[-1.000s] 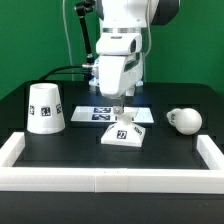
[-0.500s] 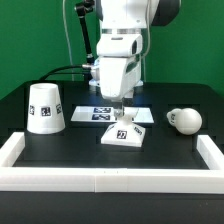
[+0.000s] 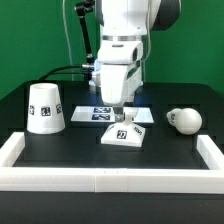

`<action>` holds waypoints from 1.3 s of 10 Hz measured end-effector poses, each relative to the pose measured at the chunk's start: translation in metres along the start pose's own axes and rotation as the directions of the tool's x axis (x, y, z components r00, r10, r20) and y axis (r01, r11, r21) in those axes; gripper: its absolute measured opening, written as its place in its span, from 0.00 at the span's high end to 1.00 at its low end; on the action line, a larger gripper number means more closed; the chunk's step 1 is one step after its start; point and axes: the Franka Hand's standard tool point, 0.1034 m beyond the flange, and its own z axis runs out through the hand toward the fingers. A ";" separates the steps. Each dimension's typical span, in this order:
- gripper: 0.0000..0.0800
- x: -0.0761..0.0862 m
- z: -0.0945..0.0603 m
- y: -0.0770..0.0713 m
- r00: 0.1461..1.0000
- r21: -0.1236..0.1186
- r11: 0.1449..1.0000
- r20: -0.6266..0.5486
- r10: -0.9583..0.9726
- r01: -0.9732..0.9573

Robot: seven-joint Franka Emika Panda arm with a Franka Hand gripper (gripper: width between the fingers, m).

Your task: Assemble lamp

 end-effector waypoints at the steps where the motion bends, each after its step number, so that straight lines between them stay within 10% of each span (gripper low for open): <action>1: 0.24 0.000 0.000 0.000 1.000 0.001 1.000 0.000 0.001 -0.001; 9: 0.33 0.000 0.000 0.000 1.000 0.001 1.000 0.000 0.002 -0.002; 13: 0.33 0.025 0.001 0.041 0.998 -0.018 0.998 -0.018 0.055 -0.056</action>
Offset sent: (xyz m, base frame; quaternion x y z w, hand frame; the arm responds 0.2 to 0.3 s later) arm 0.0000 0.0000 0.0000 0.0000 0.0000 0.0000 1.0000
